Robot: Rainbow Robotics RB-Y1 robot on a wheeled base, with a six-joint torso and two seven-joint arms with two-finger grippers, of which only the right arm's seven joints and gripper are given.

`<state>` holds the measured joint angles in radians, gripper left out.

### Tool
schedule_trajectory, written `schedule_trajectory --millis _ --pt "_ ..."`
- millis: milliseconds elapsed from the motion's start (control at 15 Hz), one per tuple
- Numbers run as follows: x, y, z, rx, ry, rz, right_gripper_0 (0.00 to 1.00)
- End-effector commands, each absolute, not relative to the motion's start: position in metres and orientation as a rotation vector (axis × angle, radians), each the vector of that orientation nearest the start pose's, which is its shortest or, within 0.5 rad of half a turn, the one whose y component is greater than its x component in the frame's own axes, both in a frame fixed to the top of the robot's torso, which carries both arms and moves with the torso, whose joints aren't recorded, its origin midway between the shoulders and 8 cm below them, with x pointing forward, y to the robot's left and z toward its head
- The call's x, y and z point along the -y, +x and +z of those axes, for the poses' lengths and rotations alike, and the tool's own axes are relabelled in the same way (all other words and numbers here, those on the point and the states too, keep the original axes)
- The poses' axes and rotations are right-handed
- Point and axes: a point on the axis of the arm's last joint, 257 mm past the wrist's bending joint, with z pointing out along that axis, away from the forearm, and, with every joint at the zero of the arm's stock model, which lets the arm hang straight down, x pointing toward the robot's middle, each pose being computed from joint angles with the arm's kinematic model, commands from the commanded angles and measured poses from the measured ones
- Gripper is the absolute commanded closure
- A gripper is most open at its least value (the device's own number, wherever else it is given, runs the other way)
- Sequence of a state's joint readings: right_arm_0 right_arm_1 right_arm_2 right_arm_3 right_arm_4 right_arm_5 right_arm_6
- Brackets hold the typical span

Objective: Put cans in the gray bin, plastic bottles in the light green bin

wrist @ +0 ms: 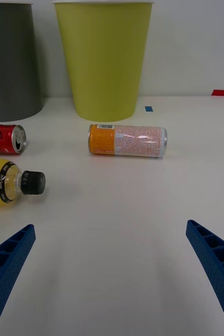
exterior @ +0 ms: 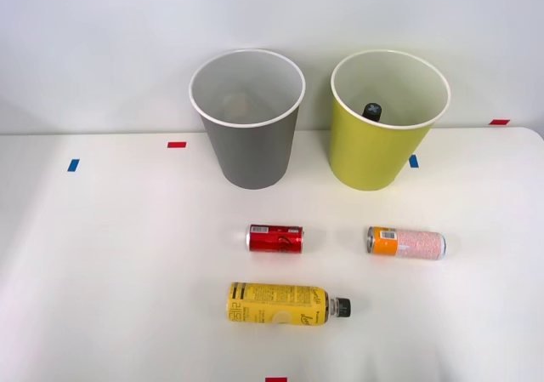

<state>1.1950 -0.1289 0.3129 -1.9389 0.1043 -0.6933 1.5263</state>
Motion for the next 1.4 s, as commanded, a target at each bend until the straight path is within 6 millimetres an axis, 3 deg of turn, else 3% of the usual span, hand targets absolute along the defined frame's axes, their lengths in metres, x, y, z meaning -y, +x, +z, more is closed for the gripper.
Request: schedule_trajectory --millis 67,400,467,533,1000,1400 --pt "0.209 0.179 -0.286 -1.657 0.004 -0.014 0.0" --pt "0.209 0.179 -0.286 -1.657 0.004 -0.014 0.0" --pt "0.21 0.182 -0.298 -1.68 0.006 -0.016 0.0" --pt "0.207 0.183 -0.297 -1.672 -0.001 -0.01 0.0" --pt "0.206 0.224 -0.271 -1.731 0.024 0.006 0.0" --pt "0.206 0.256 -0.244 -1.887 0.242 0.174 0.0"
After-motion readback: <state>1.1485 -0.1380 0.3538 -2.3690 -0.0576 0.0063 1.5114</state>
